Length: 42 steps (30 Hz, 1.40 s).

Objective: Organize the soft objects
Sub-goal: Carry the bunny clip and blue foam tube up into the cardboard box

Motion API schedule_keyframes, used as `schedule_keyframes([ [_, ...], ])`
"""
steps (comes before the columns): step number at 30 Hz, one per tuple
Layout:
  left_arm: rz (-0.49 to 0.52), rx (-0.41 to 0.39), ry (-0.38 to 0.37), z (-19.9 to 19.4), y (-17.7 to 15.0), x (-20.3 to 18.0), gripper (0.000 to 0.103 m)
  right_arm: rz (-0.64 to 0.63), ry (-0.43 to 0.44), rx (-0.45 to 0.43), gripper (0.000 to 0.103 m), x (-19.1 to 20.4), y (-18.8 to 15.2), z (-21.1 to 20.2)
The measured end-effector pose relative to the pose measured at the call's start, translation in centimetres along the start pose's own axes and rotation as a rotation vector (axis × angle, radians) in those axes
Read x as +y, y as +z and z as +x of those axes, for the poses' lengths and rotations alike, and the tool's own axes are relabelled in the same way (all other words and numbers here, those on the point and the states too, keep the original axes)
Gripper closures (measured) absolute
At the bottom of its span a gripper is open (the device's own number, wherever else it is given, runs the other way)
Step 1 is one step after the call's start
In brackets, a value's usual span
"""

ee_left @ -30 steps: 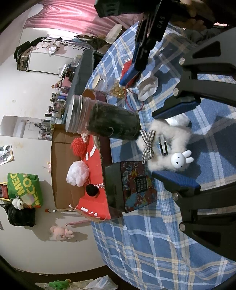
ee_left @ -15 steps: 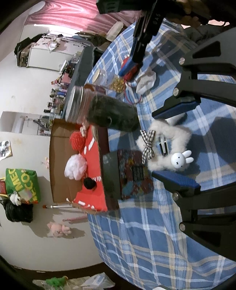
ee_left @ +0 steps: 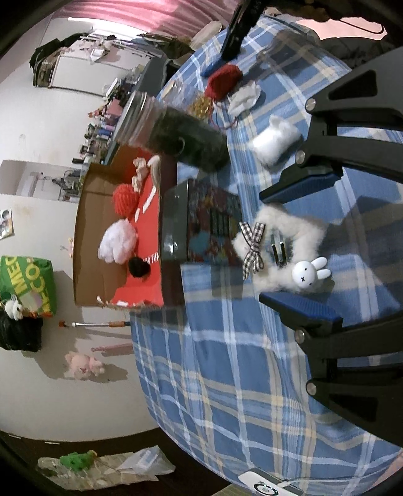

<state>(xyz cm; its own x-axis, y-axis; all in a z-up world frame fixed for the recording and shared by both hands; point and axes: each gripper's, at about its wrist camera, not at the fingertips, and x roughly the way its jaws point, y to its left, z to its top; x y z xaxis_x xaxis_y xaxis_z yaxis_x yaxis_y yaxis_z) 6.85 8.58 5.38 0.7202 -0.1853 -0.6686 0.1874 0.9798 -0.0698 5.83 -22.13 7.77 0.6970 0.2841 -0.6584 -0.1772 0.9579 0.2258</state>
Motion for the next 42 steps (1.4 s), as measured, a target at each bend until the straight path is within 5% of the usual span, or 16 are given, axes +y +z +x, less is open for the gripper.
schedule_keyframes([
  [14,-0.003,0.043,0.066,2.1,1.7,4.2,0.043,-0.059,-0.058,0.037,0.081,-2.6,2.6,1.5],
  [42,0.233,0.023,-0.094,5.5,7.0,6.4,0.043,-0.191,0.094,0.067,0.081,-5.4,9.0,7.0],
])
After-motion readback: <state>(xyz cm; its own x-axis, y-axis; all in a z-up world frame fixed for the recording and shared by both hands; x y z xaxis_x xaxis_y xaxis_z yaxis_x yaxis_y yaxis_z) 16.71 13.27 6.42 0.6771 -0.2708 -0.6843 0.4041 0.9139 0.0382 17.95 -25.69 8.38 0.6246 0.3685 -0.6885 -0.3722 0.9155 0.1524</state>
